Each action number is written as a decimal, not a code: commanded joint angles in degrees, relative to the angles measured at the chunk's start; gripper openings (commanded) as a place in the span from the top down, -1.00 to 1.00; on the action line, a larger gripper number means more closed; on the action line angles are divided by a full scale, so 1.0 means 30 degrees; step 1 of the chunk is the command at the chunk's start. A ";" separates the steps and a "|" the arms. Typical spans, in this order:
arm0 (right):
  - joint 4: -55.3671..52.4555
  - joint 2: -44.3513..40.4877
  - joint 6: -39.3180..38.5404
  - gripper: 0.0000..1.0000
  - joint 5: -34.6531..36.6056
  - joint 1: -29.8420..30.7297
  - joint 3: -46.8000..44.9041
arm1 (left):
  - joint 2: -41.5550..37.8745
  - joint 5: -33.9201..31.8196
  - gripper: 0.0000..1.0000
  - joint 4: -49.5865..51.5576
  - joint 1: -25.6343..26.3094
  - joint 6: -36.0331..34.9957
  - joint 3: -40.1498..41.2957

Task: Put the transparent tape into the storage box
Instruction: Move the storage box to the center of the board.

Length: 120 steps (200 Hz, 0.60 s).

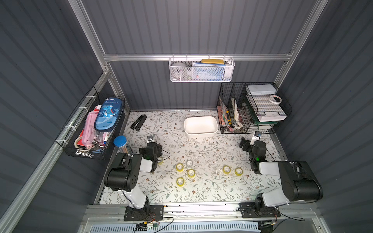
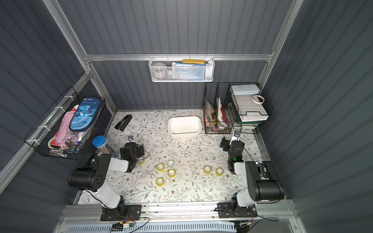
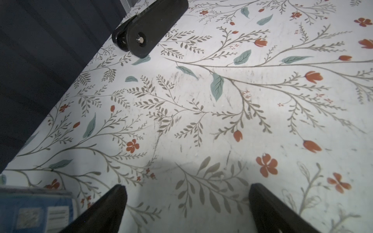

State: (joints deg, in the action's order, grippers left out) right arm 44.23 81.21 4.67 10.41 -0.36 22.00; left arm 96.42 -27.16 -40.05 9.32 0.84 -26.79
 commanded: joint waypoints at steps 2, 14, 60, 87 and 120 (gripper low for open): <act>-0.9299 -0.2739 0.2071 -0.98 0.0557 0.0091 0.3309 | -0.1587 0.0462 -0.99 0.3004 -0.0090 -0.0446 -0.1522; -1.2380 -0.3265 0.3455 -0.98 0.0779 0.0113 0.4669 | -0.2322 0.0839 -0.99 0.4156 -0.0064 -0.0700 -0.1902; -2.2388 -0.3775 0.9205 -0.98 -0.1417 0.0062 0.9403 | -0.4004 0.3616 -0.99 1.0622 0.0027 0.0378 -0.6381; -2.0616 -0.4589 0.9532 -0.98 -0.4724 0.0339 0.9081 | -0.1579 0.4517 -0.99 1.6039 0.0800 0.1933 -1.2126; -2.4926 -0.2152 0.7466 -0.98 -0.3442 0.2407 1.2468 | 0.2596 0.5212 -0.99 1.9242 0.2312 0.3447 -1.8277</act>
State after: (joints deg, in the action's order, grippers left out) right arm -20.03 71.02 29.50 0.91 3.20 53.69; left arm 96.27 -15.49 3.25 13.34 5.96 -72.64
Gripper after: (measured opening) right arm 0.989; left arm 0.994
